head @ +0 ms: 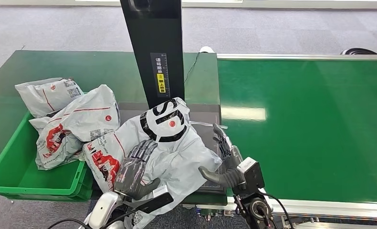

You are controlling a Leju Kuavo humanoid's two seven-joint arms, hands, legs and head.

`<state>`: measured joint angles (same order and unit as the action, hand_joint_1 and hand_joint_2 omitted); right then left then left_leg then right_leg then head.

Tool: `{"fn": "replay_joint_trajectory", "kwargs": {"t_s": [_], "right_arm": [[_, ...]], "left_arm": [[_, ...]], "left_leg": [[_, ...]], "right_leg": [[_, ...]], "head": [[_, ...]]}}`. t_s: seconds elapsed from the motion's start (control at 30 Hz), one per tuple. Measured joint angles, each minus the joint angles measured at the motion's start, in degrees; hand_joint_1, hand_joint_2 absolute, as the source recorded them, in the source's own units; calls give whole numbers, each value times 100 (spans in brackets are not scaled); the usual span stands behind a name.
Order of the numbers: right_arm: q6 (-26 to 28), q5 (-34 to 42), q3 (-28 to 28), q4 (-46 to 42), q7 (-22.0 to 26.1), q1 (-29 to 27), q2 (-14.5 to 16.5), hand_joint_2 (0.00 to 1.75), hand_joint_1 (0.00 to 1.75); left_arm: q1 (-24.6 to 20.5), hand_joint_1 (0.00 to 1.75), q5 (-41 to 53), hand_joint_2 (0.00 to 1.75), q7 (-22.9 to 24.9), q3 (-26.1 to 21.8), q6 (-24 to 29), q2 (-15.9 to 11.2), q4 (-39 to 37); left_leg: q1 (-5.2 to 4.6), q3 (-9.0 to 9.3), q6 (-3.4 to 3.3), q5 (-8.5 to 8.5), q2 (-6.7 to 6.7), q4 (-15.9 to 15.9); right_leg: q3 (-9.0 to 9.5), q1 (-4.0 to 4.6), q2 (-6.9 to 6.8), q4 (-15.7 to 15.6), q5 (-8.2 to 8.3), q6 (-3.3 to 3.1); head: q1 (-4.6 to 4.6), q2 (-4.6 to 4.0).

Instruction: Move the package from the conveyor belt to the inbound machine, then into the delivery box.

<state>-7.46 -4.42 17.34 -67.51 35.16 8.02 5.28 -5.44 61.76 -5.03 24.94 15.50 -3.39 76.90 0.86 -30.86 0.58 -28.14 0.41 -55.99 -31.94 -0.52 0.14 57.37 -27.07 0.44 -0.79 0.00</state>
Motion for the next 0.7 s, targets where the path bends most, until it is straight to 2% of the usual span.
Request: {"fn": "replay_joint_trajectory", "kwargs": {"t_s": [0.07, 0.1, 0.33, 0.57, 0.63, 0.7], "right_arm": [[-8, 12, -8, -50, -1, -30, -4, 175, 0], [-16, 17, -11, -65, -2, -39, -6, 175, 0], [-57, 27, -14, -82, -32, -47, -8, 175, 0], [-60, 30, -14, -95, -47, -53, -8, 175, 0], [-59, 26, -14, -118, -58, -66, -8, 175, 0], [-57, 18, -15, -136, -68, -93, -8, 175, 0]], "left_arm": [[13, 159, 16, 175, 14, 1, -54, -63, 33], [19, 167, 23, 175, 19, 2, -78, -83, 41], [115, 174, 56, 175, 52, 7, -135, -113, 43], [334, 174, 56, 175, 36, -33, -24, 2, 192], [388, 175, -3, 175, -48, -87, 57, 38, 251], [452, 175, -266, 175, -324, -162, 279, 71, 327]], "left_leg": [[0, 0, 0, 0, 1, 0], [0, 0, 0, 0, 1, 0], [0, 1, 0, 0, 1, 0], [0, 0, 0, 0, -1, 0], [0, 0, 0, 0, 0, 0], [0, 0, 0, 0, 1, 0]], "right_leg": [[0, 0, 0, 0, 0, 0], [0, 0, 0, 0, 0, 0], [3, 0, 0, 0, 0, 0], [2, 0, 0, 0, 0, 0], [1, 0, 0, 0, 0, 0], [0, 0, 0, 0, 0, 0]], "head": [[0, 0], [0, 0], [0, 0], [1, 0], [1, 0], [1, 0]]}}
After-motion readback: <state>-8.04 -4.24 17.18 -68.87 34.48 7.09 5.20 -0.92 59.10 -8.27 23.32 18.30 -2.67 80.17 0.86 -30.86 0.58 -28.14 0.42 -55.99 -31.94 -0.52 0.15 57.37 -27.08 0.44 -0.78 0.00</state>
